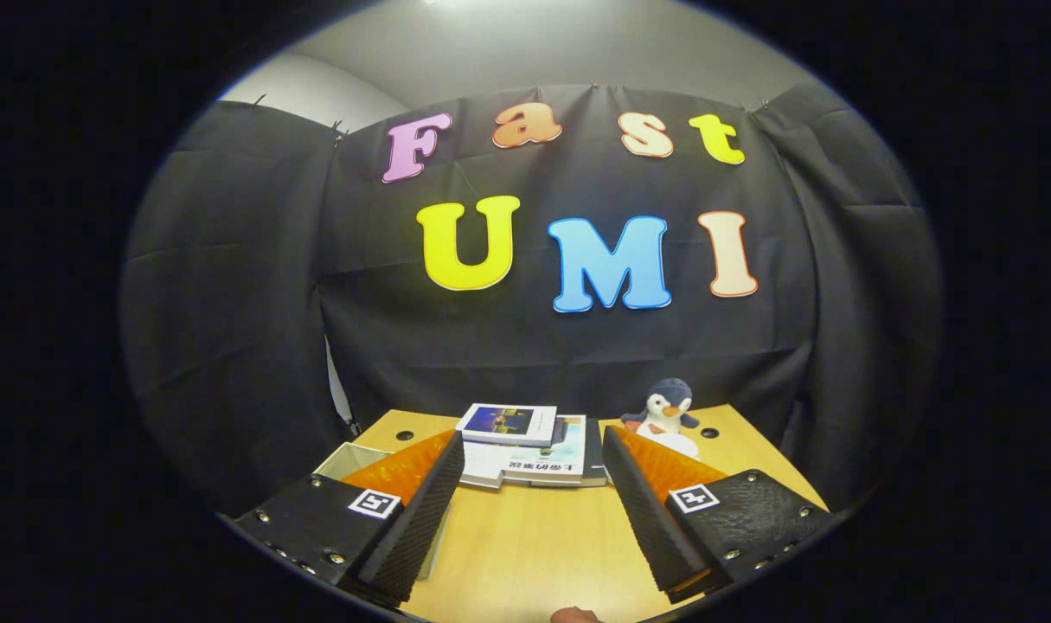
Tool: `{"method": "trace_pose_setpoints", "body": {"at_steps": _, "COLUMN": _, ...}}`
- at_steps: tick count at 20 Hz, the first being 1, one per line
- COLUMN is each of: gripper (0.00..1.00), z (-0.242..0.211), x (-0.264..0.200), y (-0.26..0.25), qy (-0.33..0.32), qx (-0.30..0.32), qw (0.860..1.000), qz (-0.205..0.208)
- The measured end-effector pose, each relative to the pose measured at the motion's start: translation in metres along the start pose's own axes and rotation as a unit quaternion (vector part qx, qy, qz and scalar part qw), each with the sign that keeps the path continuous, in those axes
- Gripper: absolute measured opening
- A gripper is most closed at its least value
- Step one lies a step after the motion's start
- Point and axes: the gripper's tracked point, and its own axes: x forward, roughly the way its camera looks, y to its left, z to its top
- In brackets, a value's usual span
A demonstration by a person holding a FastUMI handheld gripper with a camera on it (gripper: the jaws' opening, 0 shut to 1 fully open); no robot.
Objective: Open the storage box then place both shoes into the box .Put the left shoe in first, then the right shoe, with the right side of both shoes facing outward in a uniform manner.
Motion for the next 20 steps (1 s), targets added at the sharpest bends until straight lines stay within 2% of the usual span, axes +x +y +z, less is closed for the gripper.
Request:
{"method": "trace_pose_setpoints", "body": {"at_steps": 8, "gripper": 0.97, "z": 0.007, "x": -0.018, "y": -0.050, "qy": -0.032, "qx": -0.012, "qw": 0.999, "qz": -0.029}}
{"method": "trace_pose_setpoints", "body": {"at_steps": 20, "gripper": 0.97, "z": 0.003, "x": -0.010, "y": -0.077, "qy": -0.043, "qx": -0.005, "qw": 0.999, "qz": -0.031}}
